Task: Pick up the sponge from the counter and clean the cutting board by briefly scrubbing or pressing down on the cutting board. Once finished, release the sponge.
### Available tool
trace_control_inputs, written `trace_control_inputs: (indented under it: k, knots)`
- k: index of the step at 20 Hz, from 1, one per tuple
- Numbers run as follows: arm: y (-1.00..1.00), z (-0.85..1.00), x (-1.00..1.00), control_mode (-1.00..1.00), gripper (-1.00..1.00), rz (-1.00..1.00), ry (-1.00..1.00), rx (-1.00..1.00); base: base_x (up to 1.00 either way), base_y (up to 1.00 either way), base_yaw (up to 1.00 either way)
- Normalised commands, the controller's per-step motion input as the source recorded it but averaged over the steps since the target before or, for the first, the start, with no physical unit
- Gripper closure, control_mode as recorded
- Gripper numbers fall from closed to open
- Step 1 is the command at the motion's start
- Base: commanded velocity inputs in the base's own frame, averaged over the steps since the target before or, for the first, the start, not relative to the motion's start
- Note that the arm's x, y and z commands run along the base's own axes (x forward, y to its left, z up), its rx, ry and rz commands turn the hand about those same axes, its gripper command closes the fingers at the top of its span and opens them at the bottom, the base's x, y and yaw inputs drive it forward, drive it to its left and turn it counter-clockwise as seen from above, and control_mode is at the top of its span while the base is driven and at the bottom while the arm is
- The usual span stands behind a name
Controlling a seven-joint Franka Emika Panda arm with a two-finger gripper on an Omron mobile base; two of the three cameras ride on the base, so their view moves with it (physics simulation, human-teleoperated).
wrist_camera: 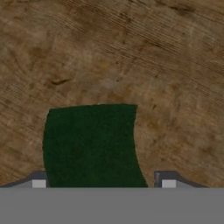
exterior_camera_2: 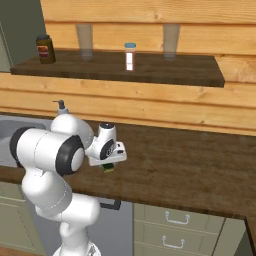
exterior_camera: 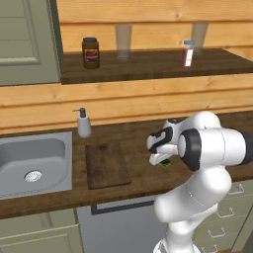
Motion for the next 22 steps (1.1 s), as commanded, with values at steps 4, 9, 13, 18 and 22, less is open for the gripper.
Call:
trace_control_inputs:
  k: [4, 9, 13, 18, 22]
  knots:
    - [0.0, -0.24, 0.05, -1.0, -1.0, 0.0, 0.01, 0.0, 0.0, 0.0, 0.0]
    - [0.02, -0.48, 0.0, -1.0, 1.0, 0.0, 0.08, 0.0, 0.0, 0.0, 0.0]
    - [0.01, -0.18, 0.0, -1.0, 1.0, 0.0, 0.04, 0.0, 0.0, 0.0, 0.0]
    - [0.0, 0.2, 0.01, -1.0, 1.0, 0.01, 0.0, 0.0, 0.0, 0.0, 0.0]
    - [0.25, 0.52, 0.21, -1.0, 1.0, 0.0, 0.0, 0.0, 0.0, 0.0, 0.0]
